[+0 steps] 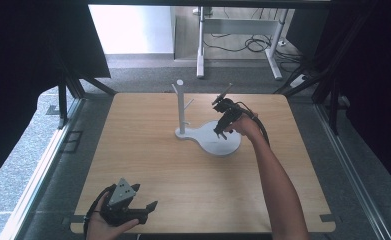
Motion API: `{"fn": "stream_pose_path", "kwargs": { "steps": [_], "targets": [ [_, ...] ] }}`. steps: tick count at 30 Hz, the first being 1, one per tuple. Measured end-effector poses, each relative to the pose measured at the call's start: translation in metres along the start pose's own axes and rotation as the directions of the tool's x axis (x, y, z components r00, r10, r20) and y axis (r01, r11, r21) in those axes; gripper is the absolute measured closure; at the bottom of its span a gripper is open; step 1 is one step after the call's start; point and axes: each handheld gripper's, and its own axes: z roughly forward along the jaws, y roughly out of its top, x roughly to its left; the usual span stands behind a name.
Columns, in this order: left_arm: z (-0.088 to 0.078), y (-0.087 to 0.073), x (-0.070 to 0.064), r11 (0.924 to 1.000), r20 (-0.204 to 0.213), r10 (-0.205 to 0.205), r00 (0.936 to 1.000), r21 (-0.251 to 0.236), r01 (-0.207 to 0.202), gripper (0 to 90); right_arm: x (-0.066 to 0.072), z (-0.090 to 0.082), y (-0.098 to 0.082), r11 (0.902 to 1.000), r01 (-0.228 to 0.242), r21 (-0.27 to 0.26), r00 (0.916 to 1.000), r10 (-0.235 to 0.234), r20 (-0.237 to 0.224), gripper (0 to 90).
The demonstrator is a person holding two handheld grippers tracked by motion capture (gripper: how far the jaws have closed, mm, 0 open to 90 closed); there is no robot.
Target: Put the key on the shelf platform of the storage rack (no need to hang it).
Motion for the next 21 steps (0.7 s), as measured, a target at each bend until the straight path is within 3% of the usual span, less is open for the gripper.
{"fn": "stream_pose_path", "kwargs": {
  "steps": [13,21],
  "targets": [
    [0.001,-0.001,0.002,1.0000,-0.003,-0.004,1.0000,0.004,0.004,22.1,-0.006,0.018,-0.001,0.9997,-0.025,0.009,0.9995,0.025,-0.020,66.9],
    [0.000,-0.002,0.003,1.0000,-0.005,-0.009,0.9999,0.003,0.009,22.1,-0.014,0.033,-0.006,0.9982,-0.057,0.016,0.9984,0.057,-0.002,66.8]
  ]
}}
